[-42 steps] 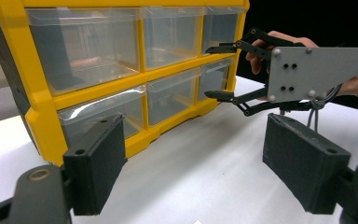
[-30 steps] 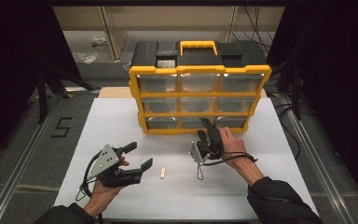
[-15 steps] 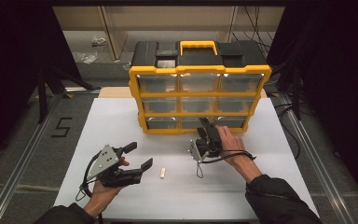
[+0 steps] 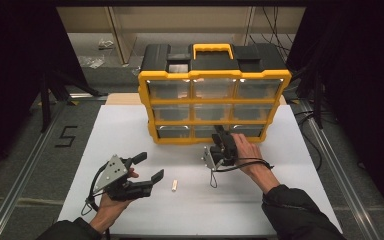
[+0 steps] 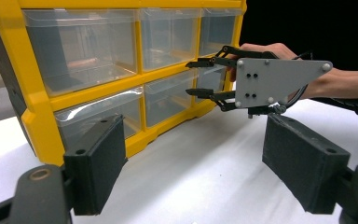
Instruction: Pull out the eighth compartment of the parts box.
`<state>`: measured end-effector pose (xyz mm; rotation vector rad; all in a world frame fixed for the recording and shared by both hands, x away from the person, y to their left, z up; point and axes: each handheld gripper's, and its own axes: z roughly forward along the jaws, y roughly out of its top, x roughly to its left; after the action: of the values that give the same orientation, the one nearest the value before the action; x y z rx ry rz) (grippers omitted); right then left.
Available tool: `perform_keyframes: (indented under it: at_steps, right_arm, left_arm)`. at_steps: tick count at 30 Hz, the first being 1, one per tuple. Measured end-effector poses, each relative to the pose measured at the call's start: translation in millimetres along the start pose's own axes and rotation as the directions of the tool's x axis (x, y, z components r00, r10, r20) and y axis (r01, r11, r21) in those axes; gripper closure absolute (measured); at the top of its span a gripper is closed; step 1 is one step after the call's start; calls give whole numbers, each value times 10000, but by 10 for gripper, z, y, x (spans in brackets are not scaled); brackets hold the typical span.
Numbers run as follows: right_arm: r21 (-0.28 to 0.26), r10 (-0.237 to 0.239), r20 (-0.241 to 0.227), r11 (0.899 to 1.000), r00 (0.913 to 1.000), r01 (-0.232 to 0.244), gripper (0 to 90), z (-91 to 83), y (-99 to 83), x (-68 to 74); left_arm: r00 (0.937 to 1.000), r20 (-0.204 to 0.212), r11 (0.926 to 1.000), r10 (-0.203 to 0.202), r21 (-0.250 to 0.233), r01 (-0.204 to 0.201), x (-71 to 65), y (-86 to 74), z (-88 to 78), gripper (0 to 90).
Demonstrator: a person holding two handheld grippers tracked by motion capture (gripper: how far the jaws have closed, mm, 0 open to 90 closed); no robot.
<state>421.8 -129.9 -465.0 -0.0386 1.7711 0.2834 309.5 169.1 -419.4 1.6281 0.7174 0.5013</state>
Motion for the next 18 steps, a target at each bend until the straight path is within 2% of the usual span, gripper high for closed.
perform_keyframes:
  at_steps: [2,15,18]
  right_arm:
    - [-49,-85,-38,10000,10000,85,591,21,5,5]
    - [140,-26,2,9999,10000,26,636,75,24,12]
    - [53,-167,-21,9998,9999,167,654,87,34,21]
  left_arm:
    - [10000,4,10000,-3,4,3,0,0,0,207]
    - [10000,35,10000,-74,25,74,6,-2,4,206]
    - [9999,37,10000,-95,27,95,7,-2,6,207]
